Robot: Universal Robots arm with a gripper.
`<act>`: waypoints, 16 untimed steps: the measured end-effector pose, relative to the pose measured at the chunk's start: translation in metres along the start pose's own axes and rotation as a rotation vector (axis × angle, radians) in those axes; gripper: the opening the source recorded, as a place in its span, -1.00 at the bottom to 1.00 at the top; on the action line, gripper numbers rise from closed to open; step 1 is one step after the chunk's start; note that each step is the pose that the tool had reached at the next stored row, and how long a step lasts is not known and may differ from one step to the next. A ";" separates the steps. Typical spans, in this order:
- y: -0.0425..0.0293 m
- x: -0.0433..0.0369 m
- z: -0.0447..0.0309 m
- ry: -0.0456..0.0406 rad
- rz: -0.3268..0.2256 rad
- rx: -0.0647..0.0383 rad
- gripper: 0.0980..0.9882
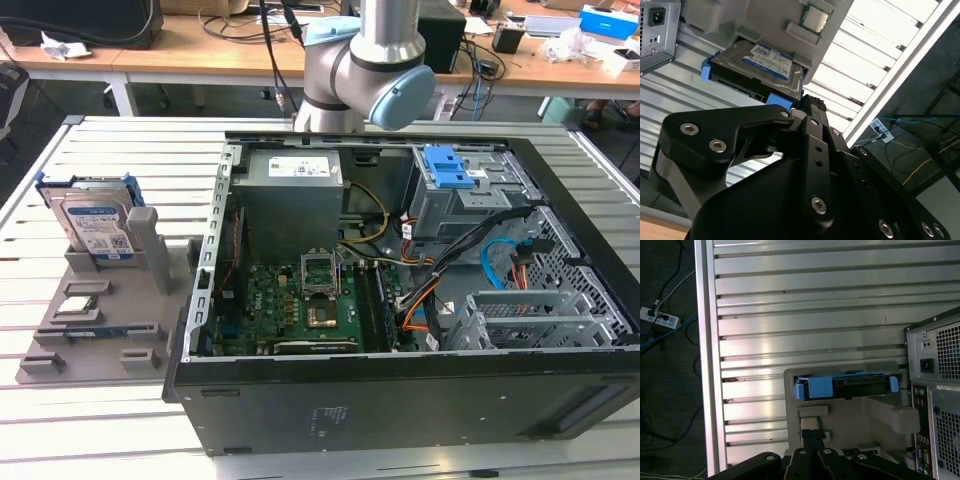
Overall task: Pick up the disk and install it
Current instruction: 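Pick up the disk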
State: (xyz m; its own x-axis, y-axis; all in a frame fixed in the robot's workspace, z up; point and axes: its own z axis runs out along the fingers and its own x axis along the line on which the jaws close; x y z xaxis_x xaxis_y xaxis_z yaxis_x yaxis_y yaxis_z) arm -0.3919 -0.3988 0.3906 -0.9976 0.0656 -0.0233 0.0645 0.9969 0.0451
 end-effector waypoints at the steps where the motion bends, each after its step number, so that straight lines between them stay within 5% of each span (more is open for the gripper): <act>1: 0.0000 0.0000 0.0000 0.0012 -0.029 -0.001 -0.98; 9: 0.0000 0.0000 0.0000 0.0073 -0.162 -0.004 -0.98; 16: 0.0000 0.0000 0.0000 0.0154 -0.342 -0.008 -0.98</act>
State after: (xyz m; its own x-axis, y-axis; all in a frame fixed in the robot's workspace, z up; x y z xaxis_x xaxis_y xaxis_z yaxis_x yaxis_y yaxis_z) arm -0.3919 -0.3988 0.3906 -0.9617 -0.2730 -0.0233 -0.2738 0.9607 0.0450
